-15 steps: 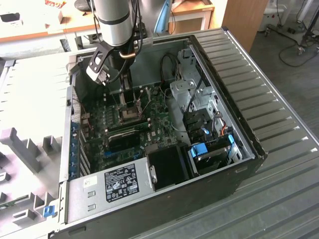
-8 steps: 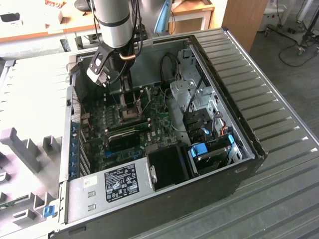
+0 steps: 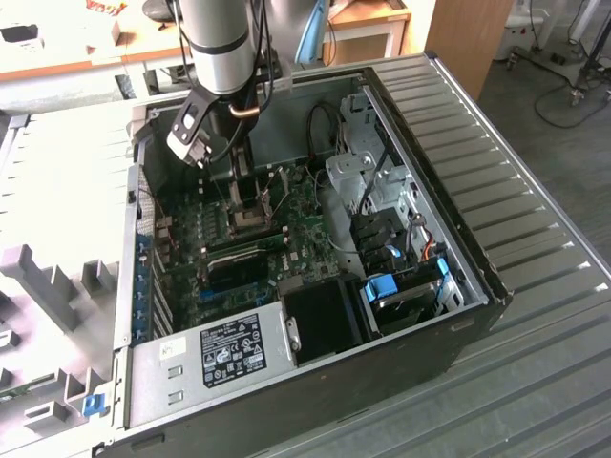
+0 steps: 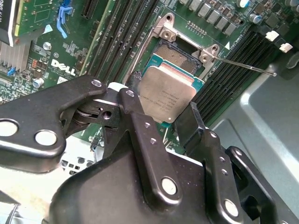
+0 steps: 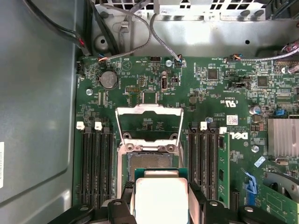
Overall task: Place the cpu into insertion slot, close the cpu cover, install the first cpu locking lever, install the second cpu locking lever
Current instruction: 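Place the cpu into insertion slot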
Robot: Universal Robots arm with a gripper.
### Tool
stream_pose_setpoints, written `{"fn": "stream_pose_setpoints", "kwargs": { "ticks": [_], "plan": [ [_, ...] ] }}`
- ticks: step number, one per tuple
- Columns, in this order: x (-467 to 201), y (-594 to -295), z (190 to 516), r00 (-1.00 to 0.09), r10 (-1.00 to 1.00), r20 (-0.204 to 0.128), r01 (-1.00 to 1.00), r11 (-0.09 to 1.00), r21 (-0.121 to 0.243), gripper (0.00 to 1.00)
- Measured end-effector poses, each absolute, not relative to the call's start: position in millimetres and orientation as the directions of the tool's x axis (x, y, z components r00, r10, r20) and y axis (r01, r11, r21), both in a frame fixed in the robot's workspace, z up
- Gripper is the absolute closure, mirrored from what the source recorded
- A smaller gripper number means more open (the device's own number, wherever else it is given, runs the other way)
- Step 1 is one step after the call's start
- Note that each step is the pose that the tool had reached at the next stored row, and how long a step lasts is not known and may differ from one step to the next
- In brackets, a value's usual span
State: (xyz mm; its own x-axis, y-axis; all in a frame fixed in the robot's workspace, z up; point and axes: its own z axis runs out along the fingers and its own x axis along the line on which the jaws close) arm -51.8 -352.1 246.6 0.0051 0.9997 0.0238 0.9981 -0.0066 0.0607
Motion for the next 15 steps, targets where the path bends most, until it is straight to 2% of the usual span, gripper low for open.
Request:
{"fn": "stream_pose_setpoints", "kwargs": {
  "ticks": [15],
  "plan": [
    [-51.8, -351.6, 243.2, 0.005, 1.0, 0.024, 0.998, -0.007, 0.061, 0.46]
  ]
}}
